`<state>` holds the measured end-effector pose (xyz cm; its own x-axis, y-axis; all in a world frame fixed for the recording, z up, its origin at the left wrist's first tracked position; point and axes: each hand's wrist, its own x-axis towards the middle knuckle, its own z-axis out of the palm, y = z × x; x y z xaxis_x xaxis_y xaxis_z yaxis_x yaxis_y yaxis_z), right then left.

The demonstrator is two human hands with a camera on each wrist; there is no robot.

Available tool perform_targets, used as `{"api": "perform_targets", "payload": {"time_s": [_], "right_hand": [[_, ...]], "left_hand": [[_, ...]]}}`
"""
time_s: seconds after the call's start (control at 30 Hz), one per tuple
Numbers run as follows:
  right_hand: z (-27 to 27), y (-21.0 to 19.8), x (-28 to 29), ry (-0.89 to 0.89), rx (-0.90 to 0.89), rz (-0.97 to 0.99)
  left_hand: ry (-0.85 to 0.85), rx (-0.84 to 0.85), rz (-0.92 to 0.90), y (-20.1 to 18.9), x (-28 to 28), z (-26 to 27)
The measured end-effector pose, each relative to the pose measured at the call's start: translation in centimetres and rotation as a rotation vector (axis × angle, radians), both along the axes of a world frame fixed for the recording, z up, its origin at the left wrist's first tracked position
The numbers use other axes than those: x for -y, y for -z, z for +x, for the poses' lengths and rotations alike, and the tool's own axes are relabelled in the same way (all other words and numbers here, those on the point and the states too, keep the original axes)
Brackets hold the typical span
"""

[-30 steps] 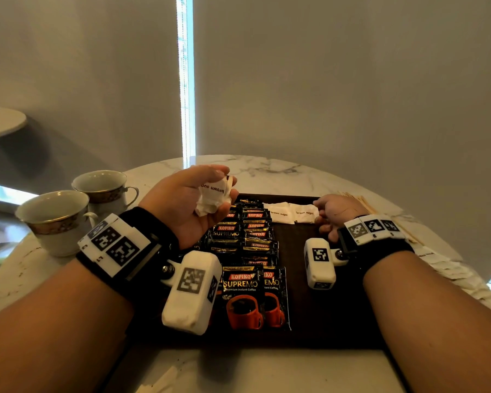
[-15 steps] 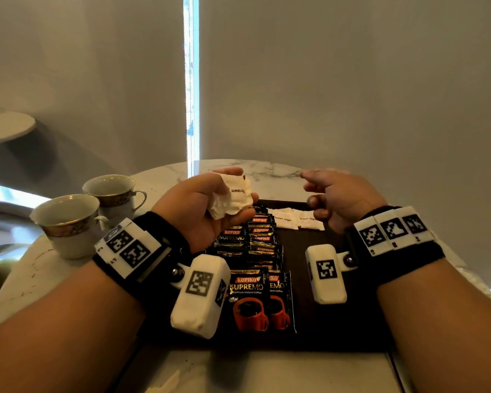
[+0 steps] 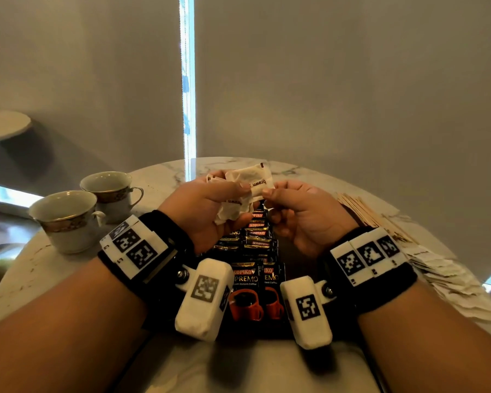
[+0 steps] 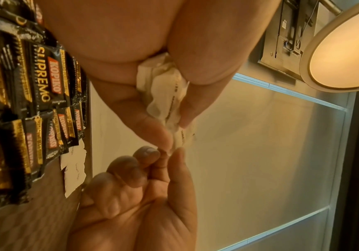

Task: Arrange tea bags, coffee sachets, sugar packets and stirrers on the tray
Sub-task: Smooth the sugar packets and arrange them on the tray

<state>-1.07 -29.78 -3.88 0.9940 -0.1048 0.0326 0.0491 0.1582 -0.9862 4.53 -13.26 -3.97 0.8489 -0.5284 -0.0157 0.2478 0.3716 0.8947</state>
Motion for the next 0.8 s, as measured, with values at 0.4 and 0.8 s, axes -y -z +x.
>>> {"api": "perform_targets", "payload": {"time_s": [0.4, 0.8], "right_hand": [[0.6, 0.4, 0.2, 0.149, 0.061, 0.273], [0.8, 0.7, -0.2, 0.044, 0.174, 0.254]], "left_hand": [[0.042, -0.014, 0.045, 0.1, -0.1, 0.1], [0.102, 0.068, 0.057, 0.2, 0.2, -0.4]]}}
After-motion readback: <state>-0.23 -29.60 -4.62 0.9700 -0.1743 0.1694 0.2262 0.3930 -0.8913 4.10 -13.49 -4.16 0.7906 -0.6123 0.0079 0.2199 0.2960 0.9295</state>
